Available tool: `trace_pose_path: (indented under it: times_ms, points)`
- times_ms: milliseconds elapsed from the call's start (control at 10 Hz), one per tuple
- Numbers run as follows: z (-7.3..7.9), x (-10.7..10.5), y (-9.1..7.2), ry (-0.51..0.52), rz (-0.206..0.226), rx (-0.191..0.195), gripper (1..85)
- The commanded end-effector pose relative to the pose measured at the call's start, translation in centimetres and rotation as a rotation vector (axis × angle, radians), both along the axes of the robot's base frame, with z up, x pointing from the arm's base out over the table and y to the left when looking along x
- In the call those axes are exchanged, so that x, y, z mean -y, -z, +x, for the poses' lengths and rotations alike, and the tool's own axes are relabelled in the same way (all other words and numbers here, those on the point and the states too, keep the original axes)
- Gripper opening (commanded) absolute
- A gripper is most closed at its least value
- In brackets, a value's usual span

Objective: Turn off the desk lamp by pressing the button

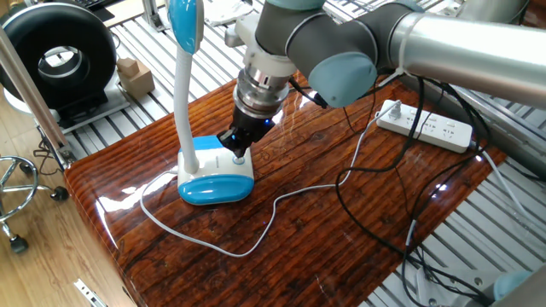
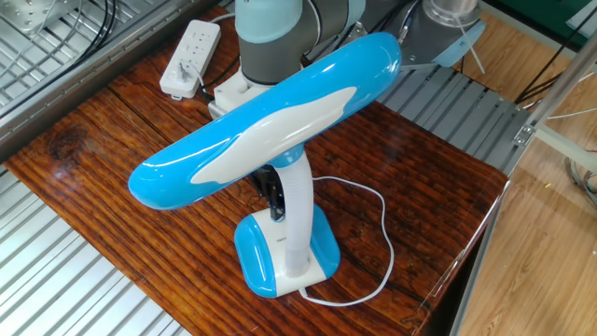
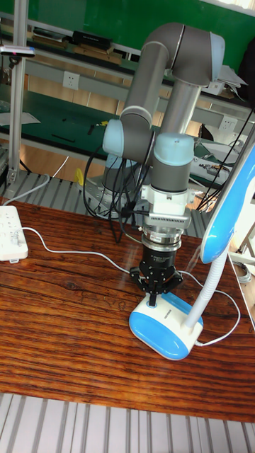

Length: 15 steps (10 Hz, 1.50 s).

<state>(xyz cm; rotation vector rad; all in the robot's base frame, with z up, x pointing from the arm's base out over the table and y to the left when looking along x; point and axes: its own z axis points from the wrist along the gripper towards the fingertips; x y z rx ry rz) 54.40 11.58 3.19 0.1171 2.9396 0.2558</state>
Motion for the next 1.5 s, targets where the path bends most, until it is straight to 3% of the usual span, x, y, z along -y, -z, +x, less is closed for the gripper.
trace_pose_path:
  times_ms: [0,400,600,700,900,1000,1400]
  points:
    - [-0.1,-0.3,0.1,0.005,0.017,0.003,1.3]
    - [-0.3,0.1,-0.3,0.003,0.043,-0.010,1.3]
    - [-1.4,1.5,-2.8,-0.011,0.076,-0.057,1.3]
    - [-1.7,2.4,-4.0,-0.019,0.076,-0.060,1.3]
    - [-1.6,4.9,-4.8,-0.061,0.013,-0.036,1.3]
    - [-1.3,6.2,-4.8,-0.084,-0.039,-0.023,1.3]
    - [-1.5,7.4,-4.7,-0.093,-0.085,-0.028,1.3]
